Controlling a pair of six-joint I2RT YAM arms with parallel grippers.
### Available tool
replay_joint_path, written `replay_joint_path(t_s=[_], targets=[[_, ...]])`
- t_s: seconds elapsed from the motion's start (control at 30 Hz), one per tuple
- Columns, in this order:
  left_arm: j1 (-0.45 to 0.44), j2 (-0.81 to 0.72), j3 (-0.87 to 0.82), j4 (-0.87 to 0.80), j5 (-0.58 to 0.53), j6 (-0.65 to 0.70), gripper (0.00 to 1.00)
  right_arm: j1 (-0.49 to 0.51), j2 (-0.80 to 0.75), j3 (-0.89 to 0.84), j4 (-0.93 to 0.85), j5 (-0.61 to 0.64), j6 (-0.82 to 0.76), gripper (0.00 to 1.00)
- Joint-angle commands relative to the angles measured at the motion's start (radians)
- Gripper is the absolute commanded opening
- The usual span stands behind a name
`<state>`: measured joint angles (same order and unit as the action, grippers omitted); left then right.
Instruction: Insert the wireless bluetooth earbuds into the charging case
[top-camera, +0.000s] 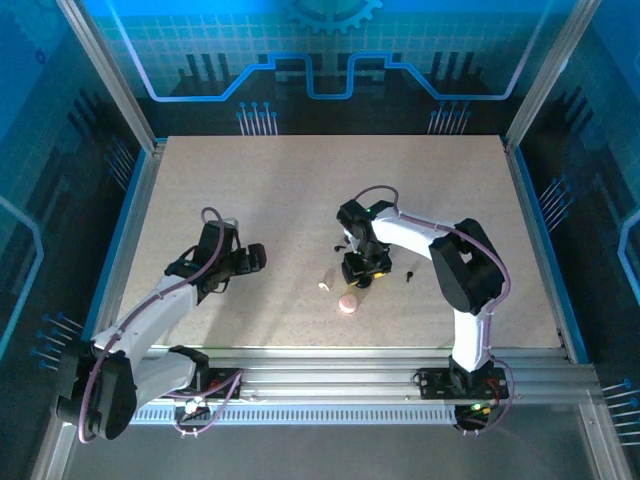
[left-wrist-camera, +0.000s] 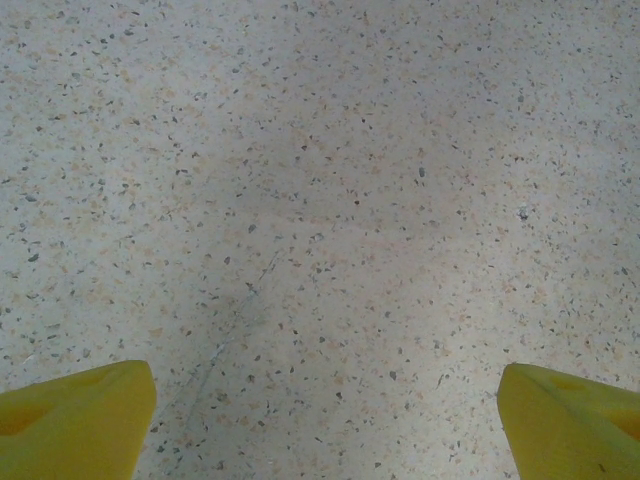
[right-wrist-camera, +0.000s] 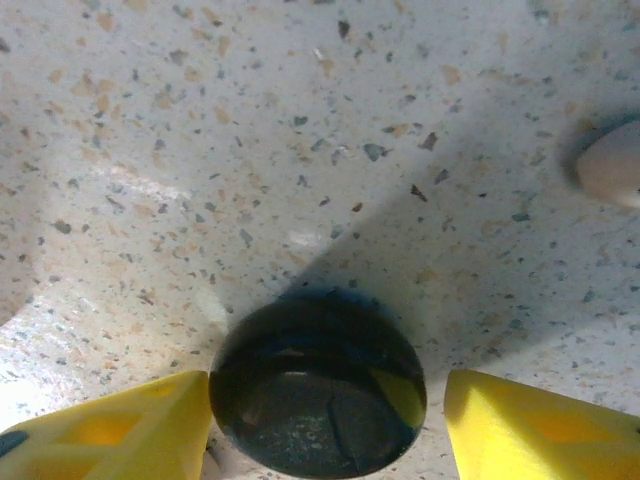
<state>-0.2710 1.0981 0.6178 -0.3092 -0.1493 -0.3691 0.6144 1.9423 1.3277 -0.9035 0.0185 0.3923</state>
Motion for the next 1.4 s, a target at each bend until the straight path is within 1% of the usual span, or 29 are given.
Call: replay_joint_path(t_s=[0.0,0.13,0.23,0.3,0.47,0.67,0.77,0.83,1.03,1.13,1.23,1.37], targets=[[-0.008,-0.012,-0.013,0.002,0.022,-0.022,0.90,0.014,0.038,-0.016,-0.005,0.012,0.011,0.62],[-0.008,-0.016,-0.028,0.017,0.020,-0.021,0.90,0.016,0.047,-0.020,-0.002,0.028,0.013,0.56],[-0.008,-0.025,-0.040,0.032,0.035,-0.009,0.90,0.018,0.023,-0.032,0.016,0.027,0.020,0.55],[-0.008,-0.040,-0.047,0.039,0.052,0.000,0.89,0.016,-0.019,-0.048,0.040,0.033,0.030,0.54],[-0.008,-0.087,-0.067,0.090,0.139,0.049,0.86,0.021,-0.151,-0.117,0.121,0.064,0.067,0.54],[-0.026,-0.108,-0.089,0.178,0.235,0.114,0.81,0.025,-0.334,-0.248,0.282,0.073,0.133,0.52],[-0.049,-0.105,-0.091,0.222,0.270,0.140,0.78,0.025,-0.415,-0.305,0.370,0.040,0.163,0.52],[-0.069,-0.110,-0.105,0.270,0.274,0.145,0.78,0.025,-0.462,-0.342,0.423,0.018,0.182,0.52],[-0.119,-0.127,-0.190,0.489,0.348,0.203,0.77,0.025,-0.579,-0.426,0.564,-0.059,0.233,0.51],[-0.159,-0.153,-0.244,0.609,0.389,0.255,0.75,0.023,-0.605,-0.432,0.597,-0.113,0.255,0.52],[-0.205,-0.188,-0.307,0.726,0.402,0.318,0.75,0.011,-0.608,-0.427,0.638,-0.204,0.299,0.52],[-0.240,-0.223,-0.337,0.745,0.429,0.365,0.75,0.009,-0.603,-0.428,0.718,-0.280,0.359,0.52]])
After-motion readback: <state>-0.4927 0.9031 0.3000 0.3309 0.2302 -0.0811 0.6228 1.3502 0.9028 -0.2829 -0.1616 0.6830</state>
